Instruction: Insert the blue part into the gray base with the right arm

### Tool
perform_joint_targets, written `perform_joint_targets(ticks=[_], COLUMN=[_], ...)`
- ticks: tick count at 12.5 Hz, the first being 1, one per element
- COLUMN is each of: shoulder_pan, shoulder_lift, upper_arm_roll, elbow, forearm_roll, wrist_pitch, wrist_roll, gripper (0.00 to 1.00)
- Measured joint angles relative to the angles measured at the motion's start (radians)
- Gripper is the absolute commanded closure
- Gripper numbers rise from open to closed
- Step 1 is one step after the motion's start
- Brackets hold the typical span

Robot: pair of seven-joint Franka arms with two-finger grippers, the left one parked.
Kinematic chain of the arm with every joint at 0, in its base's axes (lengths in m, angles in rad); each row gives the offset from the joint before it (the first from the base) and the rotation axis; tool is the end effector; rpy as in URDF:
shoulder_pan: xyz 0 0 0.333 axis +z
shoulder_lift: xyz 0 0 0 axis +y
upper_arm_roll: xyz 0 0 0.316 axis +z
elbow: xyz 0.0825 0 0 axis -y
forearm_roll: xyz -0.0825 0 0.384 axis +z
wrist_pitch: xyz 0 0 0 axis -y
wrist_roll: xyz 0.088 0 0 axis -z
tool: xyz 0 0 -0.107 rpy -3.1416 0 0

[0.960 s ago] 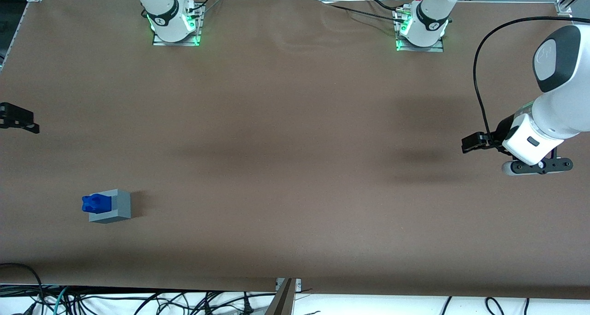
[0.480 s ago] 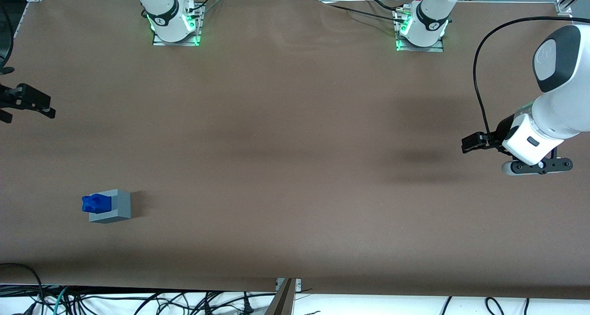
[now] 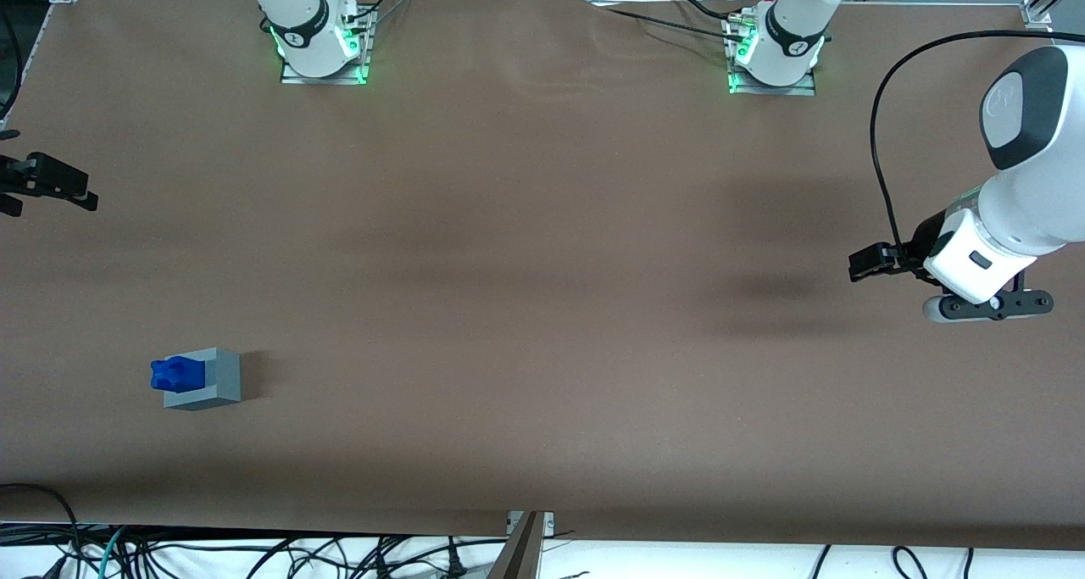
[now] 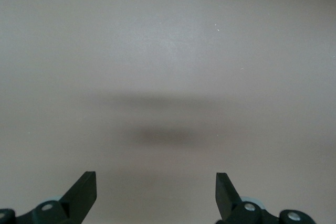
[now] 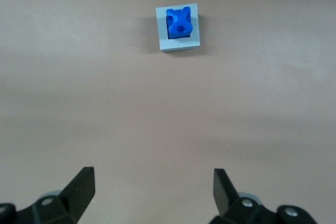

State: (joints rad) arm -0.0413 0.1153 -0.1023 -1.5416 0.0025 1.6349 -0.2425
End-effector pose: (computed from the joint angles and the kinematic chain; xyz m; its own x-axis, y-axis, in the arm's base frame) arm 0.5879 -0.0814 0.5780 0.9948 0.0990 -0.0230 0.0991 -0.9951 0.0039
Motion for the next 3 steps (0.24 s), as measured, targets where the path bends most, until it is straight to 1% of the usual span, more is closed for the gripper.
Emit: perform_joint_targets(ticks=[3], shoulder_pan=[0.0], shoulder_lift=[0.002], upper_arm_roll=[0.002], elbow=[0.0], forearm_roll=[0.0], wrist_pitch=[0.003], wrist_roll=[0.0], gripper=[0.0])
